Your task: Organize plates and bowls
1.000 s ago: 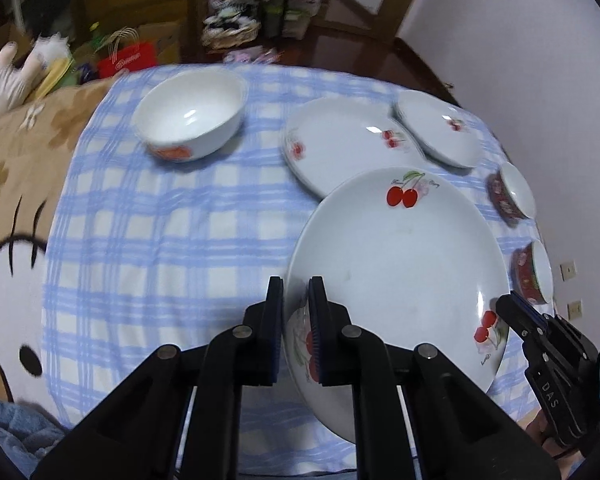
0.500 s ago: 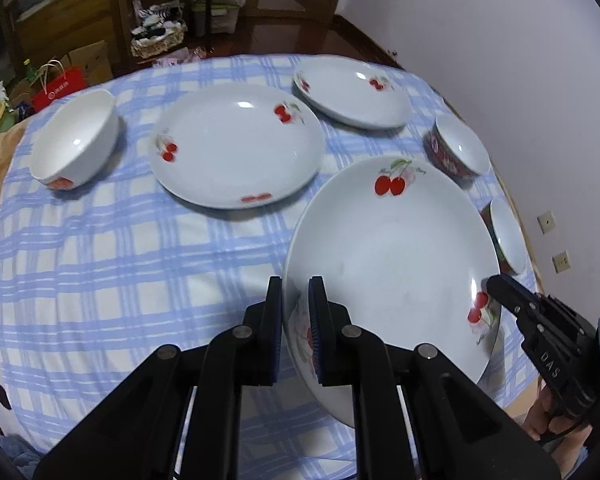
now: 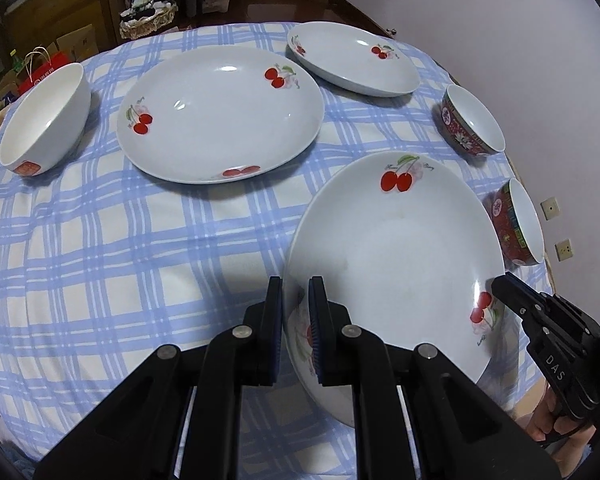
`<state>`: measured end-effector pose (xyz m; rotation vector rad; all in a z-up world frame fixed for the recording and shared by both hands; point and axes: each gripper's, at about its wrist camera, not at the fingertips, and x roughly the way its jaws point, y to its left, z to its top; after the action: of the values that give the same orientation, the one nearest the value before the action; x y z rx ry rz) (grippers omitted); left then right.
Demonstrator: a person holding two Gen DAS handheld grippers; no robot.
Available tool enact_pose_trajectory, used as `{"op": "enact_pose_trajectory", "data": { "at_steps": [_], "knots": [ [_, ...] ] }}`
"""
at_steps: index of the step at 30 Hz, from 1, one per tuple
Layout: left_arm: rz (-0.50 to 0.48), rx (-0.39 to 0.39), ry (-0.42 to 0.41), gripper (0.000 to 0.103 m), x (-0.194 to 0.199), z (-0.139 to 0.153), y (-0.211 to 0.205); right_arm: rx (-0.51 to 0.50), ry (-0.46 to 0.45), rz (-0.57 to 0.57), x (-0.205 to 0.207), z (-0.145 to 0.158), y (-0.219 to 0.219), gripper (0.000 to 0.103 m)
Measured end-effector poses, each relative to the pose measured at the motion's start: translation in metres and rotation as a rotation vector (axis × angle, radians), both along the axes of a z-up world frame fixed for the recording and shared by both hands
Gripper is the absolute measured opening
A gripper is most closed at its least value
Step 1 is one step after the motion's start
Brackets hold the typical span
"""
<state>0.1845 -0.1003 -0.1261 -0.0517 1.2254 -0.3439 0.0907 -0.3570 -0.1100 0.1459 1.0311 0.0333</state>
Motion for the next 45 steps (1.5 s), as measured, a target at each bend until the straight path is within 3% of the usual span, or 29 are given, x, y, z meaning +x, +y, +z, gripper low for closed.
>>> {"op": "enact_pose_trajectory", "data": {
  "at_steps": [12,19,28,45],
  "knots": [
    [-0.027,-0.065,-0.031,0.012,0.011,-0.006,-0.005,-0.018,-0.006,-0.049,0.005,-0.004,-0.006,0.009],
    [-0.030,-0.022,-0.028,0.012,0.016,-0.015,-0.012,-0.042,0.001,-0.064,0.014,-0.010,-0.005,0.009],
    [-0.012,-0.059,-0.004,0.012,0.022,-0.026,-0.007,-0.046,-0.004,-0.070,0.018,-0.011,-0.005,0.009],
    [-0.015,-0.028,0.017,0.013,0.019,-0.035,-0.006,-0.031,-0.004,-0.067,0.020,-0.014,-0.003,0.012]
  ]
}}
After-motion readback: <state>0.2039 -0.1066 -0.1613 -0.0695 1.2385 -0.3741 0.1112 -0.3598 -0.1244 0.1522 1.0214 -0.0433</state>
